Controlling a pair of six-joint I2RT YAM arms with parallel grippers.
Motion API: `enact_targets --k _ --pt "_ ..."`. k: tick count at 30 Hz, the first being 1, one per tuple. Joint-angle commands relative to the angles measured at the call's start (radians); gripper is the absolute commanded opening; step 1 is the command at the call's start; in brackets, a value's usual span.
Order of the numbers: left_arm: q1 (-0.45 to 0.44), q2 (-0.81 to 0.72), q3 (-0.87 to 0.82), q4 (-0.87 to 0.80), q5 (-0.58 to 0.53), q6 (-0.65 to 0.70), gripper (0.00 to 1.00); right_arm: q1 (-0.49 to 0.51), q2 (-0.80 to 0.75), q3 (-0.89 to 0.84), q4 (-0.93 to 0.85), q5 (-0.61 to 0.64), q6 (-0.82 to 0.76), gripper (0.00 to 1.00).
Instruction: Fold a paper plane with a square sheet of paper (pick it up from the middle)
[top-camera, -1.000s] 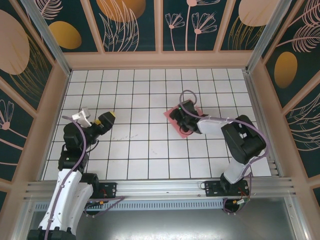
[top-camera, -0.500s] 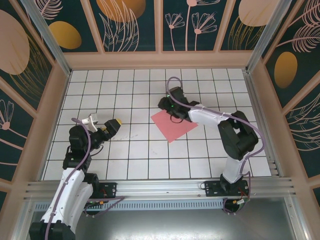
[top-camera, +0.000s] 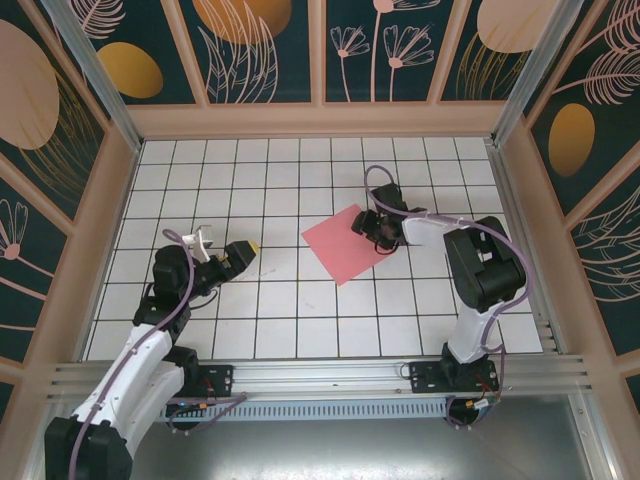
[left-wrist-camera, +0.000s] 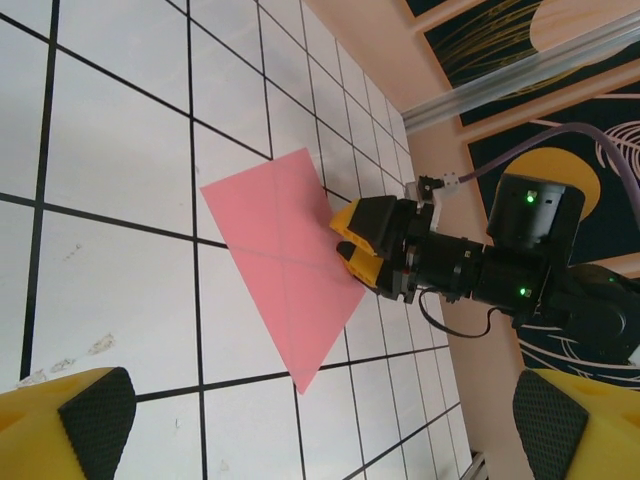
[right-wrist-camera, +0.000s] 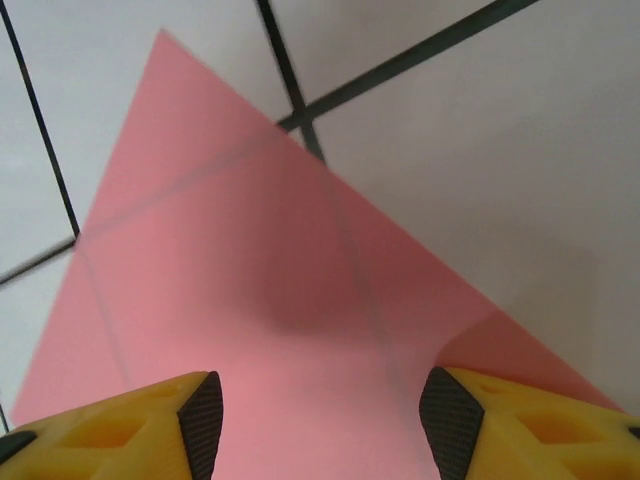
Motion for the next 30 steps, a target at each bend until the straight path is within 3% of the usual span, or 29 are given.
enact_targets --k 1,4,9,12,14,17,19,22,26,30 --pt "-0.019 0.023 0.040 0.039 -0.033 0.010 0.99 0.045 -0.026 -0.128 -0.043 0.065 0.210 0.62" --pt "-0.028 0.033 0.046 0.034 -0.050 0.024 0.99 0.120 -0.090 -0.250 0.037 0.100 0.442 0.63" --pt "-0.036 0.063 0.042 0.034 -0.055 0.031 0.99 0.334 -0.141 -0.334 0.064 0.215 0.836 0.66" --pt "-0.037 0.071 0.052 0.002 -0.060 0.054 0.99 0.415 -0.159 -0.286 -0.015 0.291 0.894 0.66" --pt "-0.037 0.073 0.058 -0.020 -0.065 0.074 0.99 0.438 -0.180 -0.228 -0.086 0.340 0.843 0.68" --pt "-0.039 0.080 0.050 -0.017 -0.061 0.082 0.99 0.430 -0.179 -0.115 -0.114 0.341 0.546 0.68" --pt "-0.041 0.089 0.029 0.011 -0.048 0.072 0.99 0.424 -0.142 -0.038 -0.090 0.269 0.290 0.68" --pt "-0.046 0.099 0.009 0.044 -0.039 0.058 0.99 0.401 -0.047 0.072 -0.097 0.138 0.074 0.63" --pt "-0.049 0.099 0.008 0.031 -0.043 0.068 0.99 0.381 0.079 0.204 -0.133 0.055 -0.027 0.60" --pt "-0.048 0.091 0.038 -0.046 -0.078 0.135 0.99 0.344 0.161 0.263 -0.132 0.023 -0.005 0.60"
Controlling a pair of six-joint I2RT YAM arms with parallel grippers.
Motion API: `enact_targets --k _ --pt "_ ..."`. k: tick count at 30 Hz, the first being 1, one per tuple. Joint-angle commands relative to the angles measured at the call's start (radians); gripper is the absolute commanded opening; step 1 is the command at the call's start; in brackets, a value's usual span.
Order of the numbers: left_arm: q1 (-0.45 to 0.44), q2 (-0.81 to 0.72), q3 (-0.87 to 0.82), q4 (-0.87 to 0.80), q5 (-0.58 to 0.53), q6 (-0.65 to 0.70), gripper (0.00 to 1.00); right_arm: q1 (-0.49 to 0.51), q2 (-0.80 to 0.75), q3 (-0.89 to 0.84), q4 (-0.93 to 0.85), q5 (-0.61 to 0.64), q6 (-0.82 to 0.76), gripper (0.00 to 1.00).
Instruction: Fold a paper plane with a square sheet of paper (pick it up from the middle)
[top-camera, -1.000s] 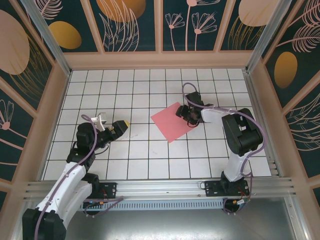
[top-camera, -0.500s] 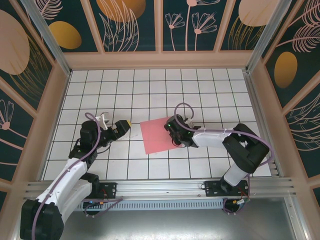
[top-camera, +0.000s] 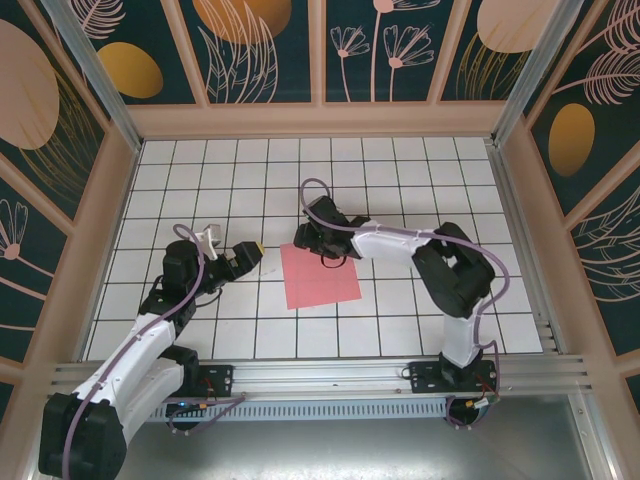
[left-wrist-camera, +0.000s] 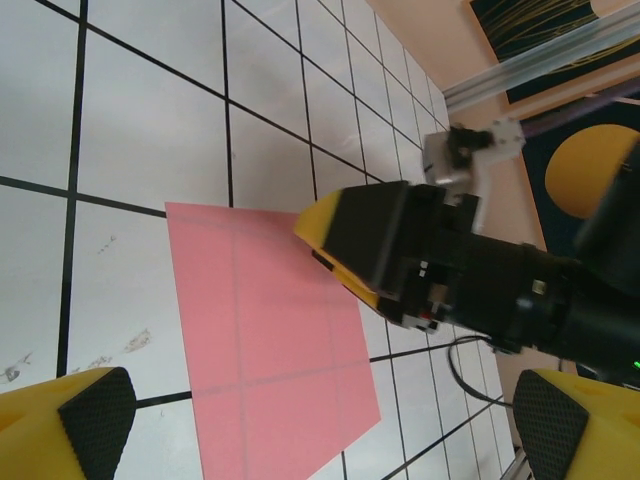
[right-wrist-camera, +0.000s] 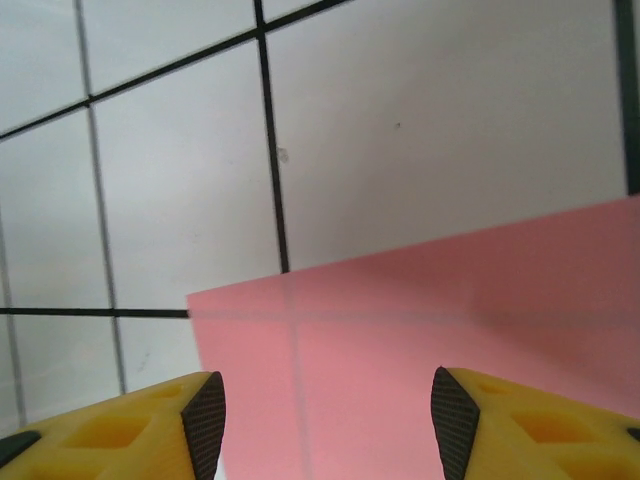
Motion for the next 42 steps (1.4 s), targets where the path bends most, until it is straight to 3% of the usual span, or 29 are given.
enact_targets --k 1,6,13,17,21,28,36,42 --pt "-0.004 -0.009 0.029 -0.074 -0.039 0.085 0.99 -0.037 0.052 0.032 -0.050 -0.066 -0.063 0.60" --pt "-0.004 -0.016 0.055 -0.132 -0.080 0.124 0.99 -0.076 0.065 -0.013 -0.063 -0.017 0.032 0.60" --pt "-0.003 -0.011 0.027 -0.019 -0.015 0.032 0.99 -0.089 0.032 -0.090 -0.055 0.015 0.175 0.60" --pt "-0.003 0.007 0.022 0.003 0.006 0.033 0.99 -0.084 0.001 -0.047 -0.036 0.025 0.074 0.63" --pt "-0.004 0.030 0.023 0.025 0.025 0.027 0.99 -0.057 -0.009 0.108 -0.240 0.128 -0.040 0.68" --pt "-0.037 0.092 0.021 0.078 0.017 0.015 0.99 0.004 0.030 0.205 -0.495 0.282 -0.035 0.85" --pt "-0.056 0.108 0.021 0.053 -0.030 0.037 0.99 0.065 0.082 0.183 -0.513 0.239 0.002 0.91" --pt "-0.055 0.122 0.023 0.025 -0.034 0.068 0.99 0.070 0.132 0.171 -0.470 0.193 -0.058 0.91"
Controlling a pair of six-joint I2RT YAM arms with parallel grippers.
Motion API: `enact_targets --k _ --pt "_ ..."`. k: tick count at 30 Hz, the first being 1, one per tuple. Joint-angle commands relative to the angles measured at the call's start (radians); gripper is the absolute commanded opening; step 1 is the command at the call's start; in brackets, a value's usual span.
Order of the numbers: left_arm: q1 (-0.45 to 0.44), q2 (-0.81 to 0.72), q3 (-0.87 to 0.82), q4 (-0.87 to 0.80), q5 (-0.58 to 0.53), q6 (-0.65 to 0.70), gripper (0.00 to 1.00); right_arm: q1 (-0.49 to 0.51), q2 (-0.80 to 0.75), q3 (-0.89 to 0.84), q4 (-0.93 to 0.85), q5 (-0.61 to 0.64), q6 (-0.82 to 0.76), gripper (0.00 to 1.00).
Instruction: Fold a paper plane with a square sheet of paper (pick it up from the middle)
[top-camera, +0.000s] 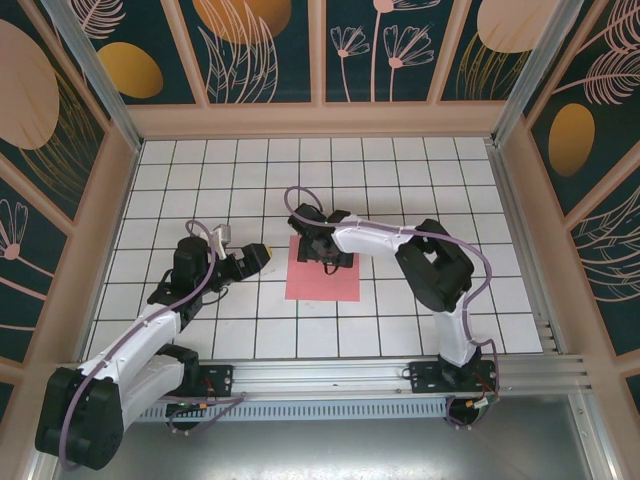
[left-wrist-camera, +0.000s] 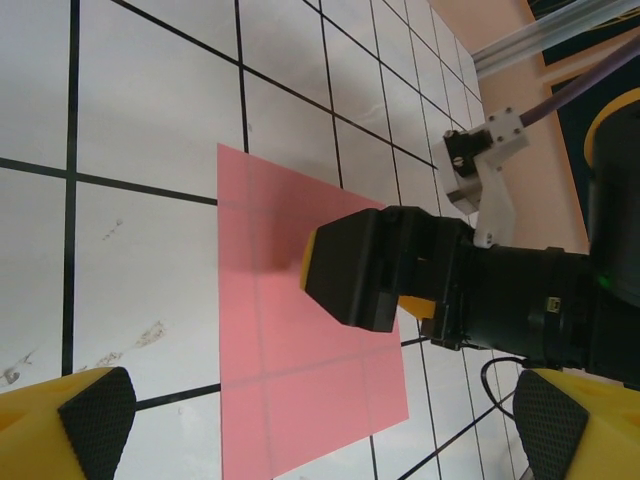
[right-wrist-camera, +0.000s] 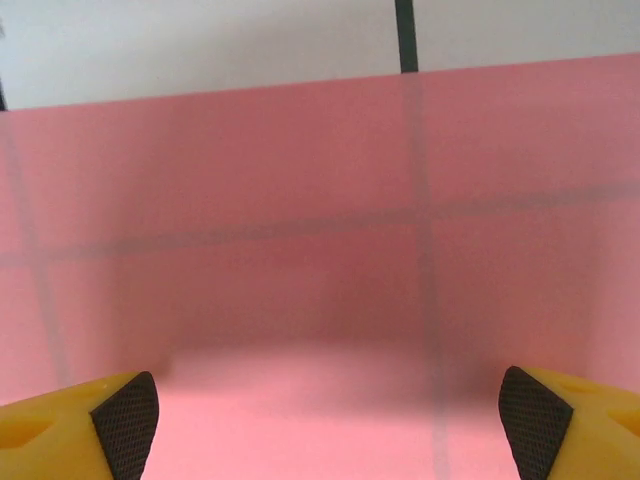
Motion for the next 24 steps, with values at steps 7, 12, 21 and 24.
enact_targets --k 7,12,21,24 --pt "-0.005 0.007 0.011 0.020 0.027 0.015 0.99 0.011 0.093 -0.002 -0.009 -0.011 -0.170 0.85" --pt "-0.005 0.013 0.002 0.018 0.025 0.021 0.99 0.011 0.073 0.025 -0.036 0.014 -0.169 0.85" --pt "-0.004 0.013 0.006 0.009 0.032 0.027 0.99 0.014 0.010 0.058 -0.016 -0.023 -0.095 0.91" --pt "-0.005 0.012 0.005 0.007 0.033 0.027 0.99 0.022 0.013 0.051 -0.014 -0.045 -0.085 0.96"
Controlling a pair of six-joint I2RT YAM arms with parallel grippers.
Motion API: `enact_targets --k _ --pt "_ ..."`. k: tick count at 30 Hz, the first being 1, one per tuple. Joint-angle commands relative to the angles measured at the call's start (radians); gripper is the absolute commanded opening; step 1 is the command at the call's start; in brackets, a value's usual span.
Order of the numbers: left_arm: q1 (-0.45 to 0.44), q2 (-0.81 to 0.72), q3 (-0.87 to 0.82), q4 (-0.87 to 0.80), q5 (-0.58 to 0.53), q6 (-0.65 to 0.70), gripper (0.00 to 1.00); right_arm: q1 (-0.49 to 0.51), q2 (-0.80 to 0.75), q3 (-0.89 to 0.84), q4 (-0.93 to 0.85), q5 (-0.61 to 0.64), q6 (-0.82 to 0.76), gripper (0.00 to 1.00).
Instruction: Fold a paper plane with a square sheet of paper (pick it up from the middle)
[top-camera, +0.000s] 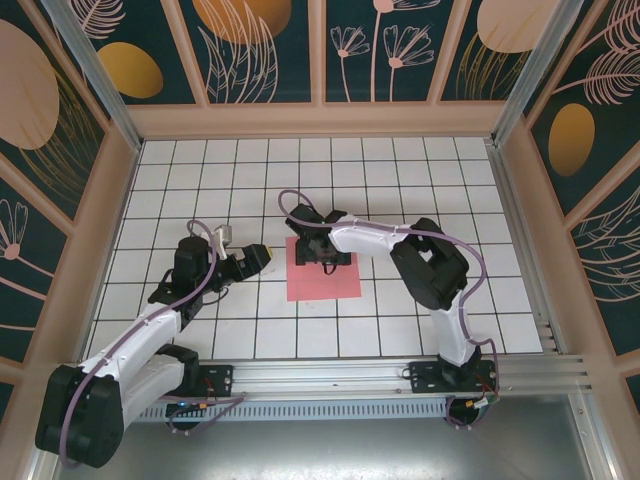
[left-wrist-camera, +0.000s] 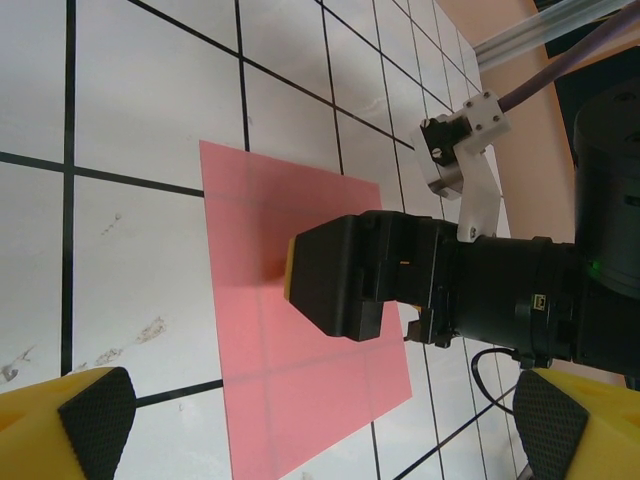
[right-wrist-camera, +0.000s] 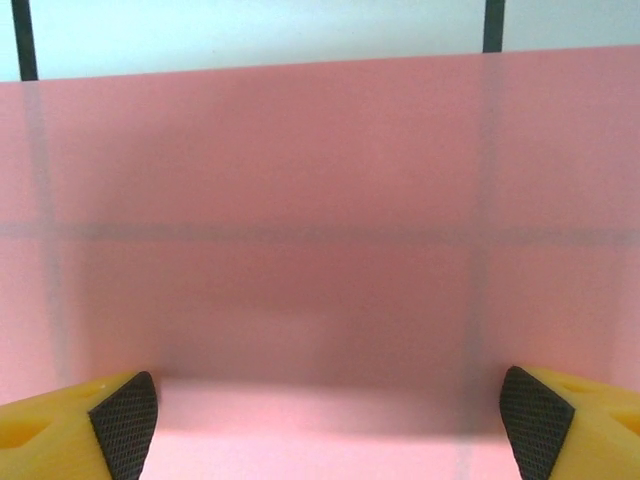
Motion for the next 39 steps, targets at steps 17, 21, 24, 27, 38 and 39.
enact_targets --k 17,21,24,27,38,39 --pt "-0.004 -0.001 0.003 0.006 0.026 0.016 0.99 0.032 0.117 0.017 -0.075 -0.034 0.069 0.95" --pt "-0.004 -0.002 0.004 0.002 0.023 0.017 0.99 0.032 0.100 0.015 -0.075 -0.021 0.072 0.93" --pt "-0.005 -0.001 0.006 0.002 0.023 0.017 0.99 0.031 0.089 0.037 -0.093 -0.002 0.067 0.90" --pt "-0.004 -0.002 0.010 -0.002 0.023 0.015 0.99 0.032 0.080 0.060 -0.106 0.008 0.059 0.89" --pt "-0.004 -0.016 0.023 -0.017 0.020 0.007 0.99 0.010 -0.032 0.047 -0.039 -0.022 0.043 0.53" --pt "-0.005 -0.017 0.025 -0.019 0.018 0.007 0.99 0.007 -0.049 0.040 -0.023 -0.035 0.039 0.48"
